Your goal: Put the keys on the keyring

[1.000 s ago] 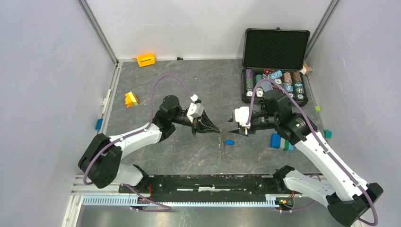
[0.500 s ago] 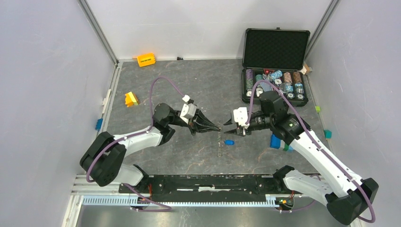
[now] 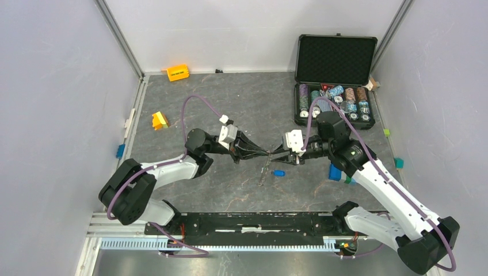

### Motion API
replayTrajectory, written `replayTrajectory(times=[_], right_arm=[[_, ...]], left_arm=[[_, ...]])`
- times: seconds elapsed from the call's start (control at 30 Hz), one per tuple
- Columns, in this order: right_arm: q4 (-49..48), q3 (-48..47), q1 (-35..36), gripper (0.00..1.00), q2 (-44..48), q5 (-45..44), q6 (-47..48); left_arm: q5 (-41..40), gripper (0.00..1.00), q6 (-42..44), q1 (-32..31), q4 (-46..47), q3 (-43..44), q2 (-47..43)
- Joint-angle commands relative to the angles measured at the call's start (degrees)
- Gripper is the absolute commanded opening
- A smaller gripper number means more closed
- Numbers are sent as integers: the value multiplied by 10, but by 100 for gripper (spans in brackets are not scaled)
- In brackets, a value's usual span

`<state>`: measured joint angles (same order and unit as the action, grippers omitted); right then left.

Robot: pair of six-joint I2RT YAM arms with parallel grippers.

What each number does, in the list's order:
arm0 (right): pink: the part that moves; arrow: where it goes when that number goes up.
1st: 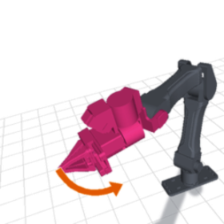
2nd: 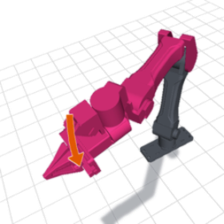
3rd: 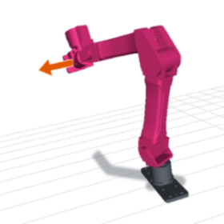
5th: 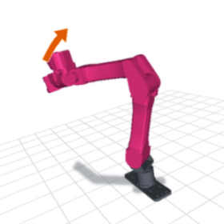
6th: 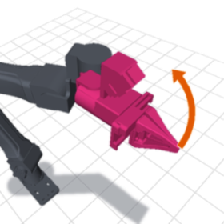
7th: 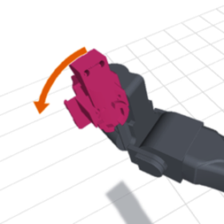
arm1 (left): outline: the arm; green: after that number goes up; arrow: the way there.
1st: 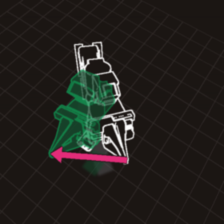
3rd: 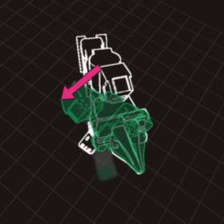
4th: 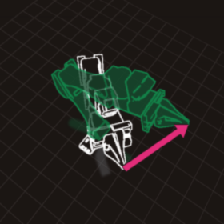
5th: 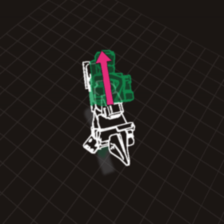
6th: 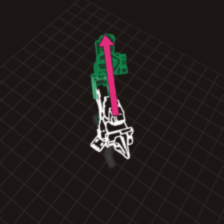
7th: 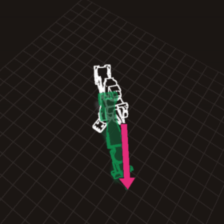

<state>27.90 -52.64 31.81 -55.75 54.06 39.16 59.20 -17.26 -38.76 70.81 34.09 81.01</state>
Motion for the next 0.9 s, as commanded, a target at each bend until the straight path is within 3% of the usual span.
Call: replayTrajectory(times=[0.0, 0.17, 0.27, 0.37, 0.43, 0.53, 0.63, 0.73, 0.87], right_arm=[[-31, -4, -3, 31, 1, 16, -22], [-38, -11, -2, 19, -11, 13, -33], [-44, -7, -3, 0, -15, 1, -40], [-45, -10, -3, 0, -16, -25, -45], [-29, -23, -3, 0, -20, -53, -39], [-4, -41, -3, 0, -26, -74, -29], [30, -65, 1, 0, -37, -89, -19], [61, -82, 5, 0, -50, -100, -7], [83, -94, 13, 0, -59, -114, -4]], left_arm=[[-20, 2, 5, -5, 20, -4, 0], [-19, 2, 18, -7, 12, -6, 0], [-20, 2, 19, -7, 12, -5, -1], [-16, 4, 34, -7, -1, -6, -3], [-11, 14, 62, -7, -40, -3, -9], [-10, 33, 119, -7, -128, 10, -20], [-15, 48, 196, -7, -301, 61, -32], [-24, 54, 274, -7, -452, 116, -37], [-38, 56, 327, -7, -563, 170, -39]])
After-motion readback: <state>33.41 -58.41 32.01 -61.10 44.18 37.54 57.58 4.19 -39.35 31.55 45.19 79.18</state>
